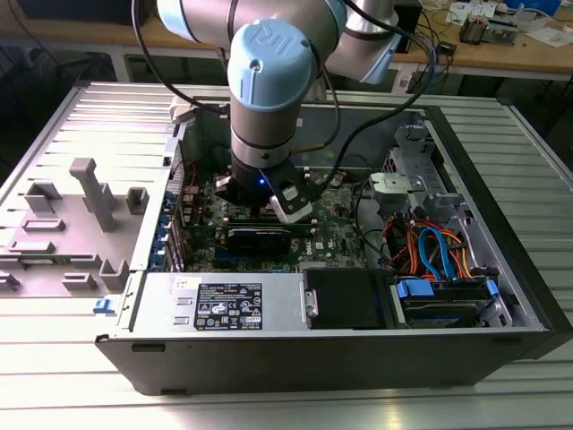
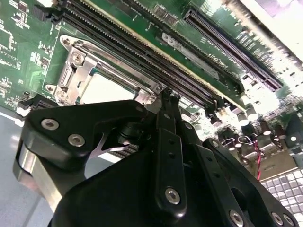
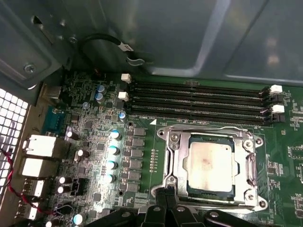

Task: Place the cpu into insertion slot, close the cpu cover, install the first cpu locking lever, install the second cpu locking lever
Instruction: 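Install the second cpu locking lever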

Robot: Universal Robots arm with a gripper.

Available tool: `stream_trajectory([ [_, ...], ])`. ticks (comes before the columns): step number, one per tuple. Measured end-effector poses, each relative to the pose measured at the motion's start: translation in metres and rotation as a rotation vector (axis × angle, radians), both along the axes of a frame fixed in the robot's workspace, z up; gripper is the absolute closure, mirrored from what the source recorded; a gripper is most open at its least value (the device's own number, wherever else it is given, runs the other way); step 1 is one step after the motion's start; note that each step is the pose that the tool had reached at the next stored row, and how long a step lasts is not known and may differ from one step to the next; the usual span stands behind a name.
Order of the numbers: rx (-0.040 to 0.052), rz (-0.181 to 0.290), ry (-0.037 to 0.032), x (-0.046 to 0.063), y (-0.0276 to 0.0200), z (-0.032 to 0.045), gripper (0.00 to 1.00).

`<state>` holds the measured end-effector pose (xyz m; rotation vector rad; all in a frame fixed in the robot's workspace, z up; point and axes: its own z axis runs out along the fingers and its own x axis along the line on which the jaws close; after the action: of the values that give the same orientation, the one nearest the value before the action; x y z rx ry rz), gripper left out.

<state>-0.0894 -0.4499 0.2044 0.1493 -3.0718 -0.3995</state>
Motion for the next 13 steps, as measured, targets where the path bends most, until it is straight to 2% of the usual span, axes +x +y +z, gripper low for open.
stream_trajectory([
  [2, 0.0001, 0.000, -0.0001, 0.0000, 0.0034, -0.0017, 0.88],
  [8, -0.0014, 0.001, 0.0007, -0.0002, 0.0065, -0.0067, 0.88],
  [10, -0.0320, 0.000, -0.0003, -0.0001, 0.0092, -0.0082, 0.88],
  [11, -0.0394, 0.001, -0.0002, 0.0000, 0.0092, -0.0081, 0.88],
  [13, -0.0440, 0.001, 0.0004, 0.0001, 0.0095, -0.0073, 0.88],
])
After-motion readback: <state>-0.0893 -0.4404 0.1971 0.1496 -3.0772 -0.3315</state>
